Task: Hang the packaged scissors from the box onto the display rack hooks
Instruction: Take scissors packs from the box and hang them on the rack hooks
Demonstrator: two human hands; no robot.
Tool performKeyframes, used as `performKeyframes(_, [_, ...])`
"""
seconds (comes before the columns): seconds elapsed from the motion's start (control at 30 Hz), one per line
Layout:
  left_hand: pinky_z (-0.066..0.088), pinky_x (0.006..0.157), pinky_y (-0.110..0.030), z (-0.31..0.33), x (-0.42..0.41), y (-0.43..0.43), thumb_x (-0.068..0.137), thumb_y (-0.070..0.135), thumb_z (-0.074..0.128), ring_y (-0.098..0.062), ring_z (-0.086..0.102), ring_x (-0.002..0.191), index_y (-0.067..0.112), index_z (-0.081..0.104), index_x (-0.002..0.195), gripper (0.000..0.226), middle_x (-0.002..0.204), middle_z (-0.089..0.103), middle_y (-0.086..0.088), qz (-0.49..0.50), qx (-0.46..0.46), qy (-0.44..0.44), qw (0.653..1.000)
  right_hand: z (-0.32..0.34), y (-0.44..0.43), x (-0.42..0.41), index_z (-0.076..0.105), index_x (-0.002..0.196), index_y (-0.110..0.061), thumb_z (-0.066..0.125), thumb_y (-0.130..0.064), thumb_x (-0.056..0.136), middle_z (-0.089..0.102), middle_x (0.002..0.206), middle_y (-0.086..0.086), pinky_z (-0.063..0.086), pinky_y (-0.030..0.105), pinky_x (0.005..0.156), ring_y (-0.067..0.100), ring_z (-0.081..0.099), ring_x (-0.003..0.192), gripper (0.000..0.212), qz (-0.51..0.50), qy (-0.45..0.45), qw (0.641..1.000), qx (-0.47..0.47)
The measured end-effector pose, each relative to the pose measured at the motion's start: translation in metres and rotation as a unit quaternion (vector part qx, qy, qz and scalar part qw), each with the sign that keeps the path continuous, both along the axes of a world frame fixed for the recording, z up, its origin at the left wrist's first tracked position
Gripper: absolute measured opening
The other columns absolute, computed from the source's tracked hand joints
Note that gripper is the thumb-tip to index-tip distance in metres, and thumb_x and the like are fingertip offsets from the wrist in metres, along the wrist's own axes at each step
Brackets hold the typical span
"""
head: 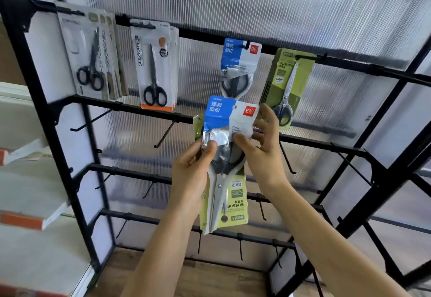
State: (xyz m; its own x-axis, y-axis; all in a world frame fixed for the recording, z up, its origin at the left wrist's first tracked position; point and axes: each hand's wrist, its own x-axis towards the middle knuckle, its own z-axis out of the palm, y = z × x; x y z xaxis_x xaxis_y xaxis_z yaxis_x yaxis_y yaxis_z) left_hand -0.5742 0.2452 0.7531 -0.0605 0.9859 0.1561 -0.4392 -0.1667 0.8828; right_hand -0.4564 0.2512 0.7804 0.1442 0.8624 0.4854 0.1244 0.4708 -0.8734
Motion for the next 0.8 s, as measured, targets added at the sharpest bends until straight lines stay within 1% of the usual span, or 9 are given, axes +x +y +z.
performKeyframes(0.1, [0.053,0.088,-0.041,-0.003,0.002,0.002,0.071,0.027,0.064,-0.026,0.066,0.100,0.008,0.065,0.113,0.046,0.102,0.071,-0.010,0.005,0.000,0.005,1.000,0.004,0.006,0.002,0.037,0.122,-0.039,0.058,0.001,0.085,0.059,0.103,-0.002,0.051,0.015,0.068,-0.003,0.061,0.078,0.058,-0.001,-0.006,1.000,0.019])
performKeyframes(0.17, [0.054,0.083,-0.039,-0.004,0.002,0.004,0.075,0.024,0.064,-0.025,0.068,0.097,0.010,0.066,0.111,0.039,0.101,0.072,-0.010,0.005,-0.009,-0.002,1.000,0.007,0.011,0.002,0.046,0.114,-0.040,0.058,0.001,0.086,0.061,0.098,0.004,0.052,0.019,0.067,0.007,0.062,0.079,0.051,0.015,-0.009,1.000,0.014])
performKeyframes(0.23, [0.057,0.075,-0.033,-0.004,0.002,0.005,0.080,0.018,0.062,-0.021,0.070,0.089,0.014,0.068,0.104,0.025,0.094,0.074,-0.006,0.001,-0.011,-0.011,1.000,0.010,0.015,0.002,0.049,0.114,-0.036,0.056,0.002,0.087,0.062,0.096,0.006,0.054,0.022,0.069,0.009,0.063,0.079,0.047,0.037,0.015,0.999,0.011])
performKeyframes(0.3, [0.057,0.068,-0.027,-0.002,0.001,0.006,0.081,0.017,0.062,-0.017,0.070,0.084,0.015,0.068,0.103,0.023,0.089,0.074,-0.001,0.002,-0.010,-0.013,1.000,0.012,0.017,0.002,0.044,0.118,-0.041,0.053,0.001,0.089,0.064,0.098,0.001,0.056,0.029,0.077,0.009,0.063,0.084,0.052,0.042,0.040,0.998,0.021])
performKeyframes(0.33, [0.058,0.070,-0.028,-0.002,0.002,0.006,0.078,0.020,0.063,-0.016,0.070,0.086,0.014,0.068,0.106,0.028,0.091,0.074,0.000,0.004,-0.011,-0.010,1.000,0.012,0.018,0.003,0.040,0.118,-0.045,0.052,0.001,0.089,0.064,0.097,0.000,0.056,0.032,0.080,0.011,0.062,0.085,0.055,0.040,0.052,0.998,0.027])
performKeyframes(0.4, [0.054,0.086,-0.038,0.001,0.003,0.006,0.070,0.029,0.067,-0.018,0.068,0.097,0.013,0.066,0.111,0.044,0.099,0.073,-0.002,0.012,-0.018,-0.007,1.000,0.011,0.018,0.004,0.038,0.115,-0.048,0.051,0.000,0.090,0.064,0.094,-0.002,0.056,0.034,0.078,0.011,0.063,0.083,0.055,0.025,0.071,0.997,0.036])
performKeyframes(0.5, [0.045,0.099,-0.049,0.003,0.006,0.005,0.063,0.035,0.069,-0.022,0.063,0.107,0.013,0.067,0.111,0.052,0.107,0.071,-0.005,0.020,-0.024,-0.010,0.999,0.008,0.020,0.006,0.043,0.094,-0.037,0.050,0.001,0.091,0.062,0.090,-0.003,0.053,0.030,0.065,0.012,0.061,0.077,0.038,-0.001,0.086,0.995,0.047])
performKeyframes(0.63, [0.044,0.099,-0.050,0.003,0.009,0.006,0.066,0.033,0.068,-0.023,0.063,0.107,0.013,0.067,0.110,0.048,0.107,0.071,-0.006,0.018,-0.025,-0.003,1.000,0.007,0.022,0.011,0.058,0.076,-0.024,0.050,-0.001,0.091,0.058,0.078,-0.004,0.048,0.024,0.064,0.008,0.055,0.071,0.029,0.009,0.048,0.998,0.042])
performKeyframes(0.8, [0.050,0.092,-0.051,0.001,0.013,0.007,0.077,0.024,0.065,-0.028,0.065,0.101,0.009,0.065,0.111,0.037,0.103,0.071,-0.011,0.006,-0.025,0.009,1.000,0.010,0.019,0.017,0.063,0.093,-0.019,0.054,0.002,0.087,0.063,0.094,0.002,0.055,0.020,0.069,0.005,0.064,0.075,0.023,0.068,0.044,0.996,-0.033])
